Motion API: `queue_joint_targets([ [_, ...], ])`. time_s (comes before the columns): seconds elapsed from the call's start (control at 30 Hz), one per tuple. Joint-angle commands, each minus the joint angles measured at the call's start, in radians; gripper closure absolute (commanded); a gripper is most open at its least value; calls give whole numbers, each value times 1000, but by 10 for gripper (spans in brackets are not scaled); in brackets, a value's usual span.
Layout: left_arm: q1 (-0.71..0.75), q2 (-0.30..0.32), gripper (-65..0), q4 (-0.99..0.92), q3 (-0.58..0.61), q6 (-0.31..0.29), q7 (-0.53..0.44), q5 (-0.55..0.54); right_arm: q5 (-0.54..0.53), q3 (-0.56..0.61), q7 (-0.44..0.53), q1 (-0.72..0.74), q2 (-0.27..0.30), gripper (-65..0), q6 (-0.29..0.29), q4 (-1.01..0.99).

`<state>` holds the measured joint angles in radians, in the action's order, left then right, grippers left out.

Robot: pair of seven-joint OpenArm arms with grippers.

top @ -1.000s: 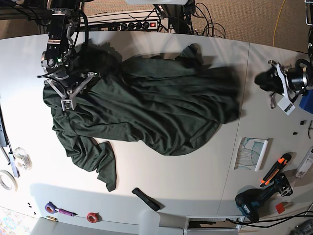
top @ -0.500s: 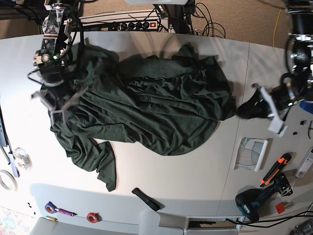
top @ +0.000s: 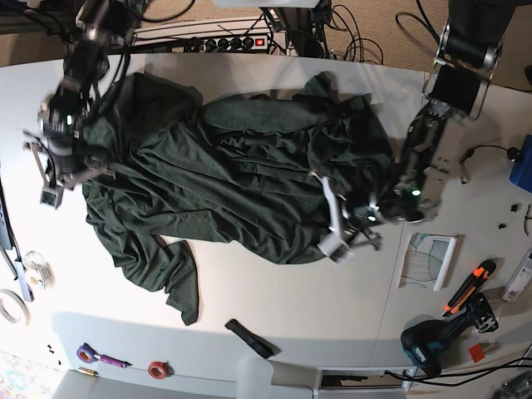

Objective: Layout the t-shirt on the table in an organized manner, then fold the t-shirt properly
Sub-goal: 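Drag the left gripper's shirt edge outward away from the right gripper, then release the shirt with the left gripper and regrasp its edge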

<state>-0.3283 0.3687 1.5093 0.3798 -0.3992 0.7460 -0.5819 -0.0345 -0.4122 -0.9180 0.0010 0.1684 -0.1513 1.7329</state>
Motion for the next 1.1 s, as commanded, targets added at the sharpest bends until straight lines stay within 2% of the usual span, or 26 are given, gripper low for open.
queue_joint_targets([
  [0.0, -35, 0, 0, -13, 9, 4, -15, 8, -3, 1, 21, 39, 12, 0, -3, -27],
  [0.2, -72, -42, 0, -249, 40, 6, -62, 44, 1, 1, 40, 172, 12, 0, -39, -302],
  [0.4, -144, -42, 0, -404, 40, 3, -159, 129, 2, 0, 143, 342, 32, 0, -73, -705],
  [0.53, -218, -42, 0, -439, 40, 89, -224, 200, 2, 1, 208, 472, 48, 0, -79, -897],
  [0.83, -369, -42, 0, -509, 40, 158, -349, 237, 1, 1, 249, 632, 47, 0, -82, -938],
  [0.97, -403, -39, 0, -558, 40, 159, -362, 240, -5, 0, 237, 680, 53, 0, -159, -938],
  [1.0, -403, -35, 0, -557, 40, 156, -361, 228, -28, 0, 225, 692, 61, -9, -170, -935],
  [1.07, -403, -17, 0, -551, 39, 138, -351, 163, -107, -2, 186, 711, 82, -106, -189, -906],
])
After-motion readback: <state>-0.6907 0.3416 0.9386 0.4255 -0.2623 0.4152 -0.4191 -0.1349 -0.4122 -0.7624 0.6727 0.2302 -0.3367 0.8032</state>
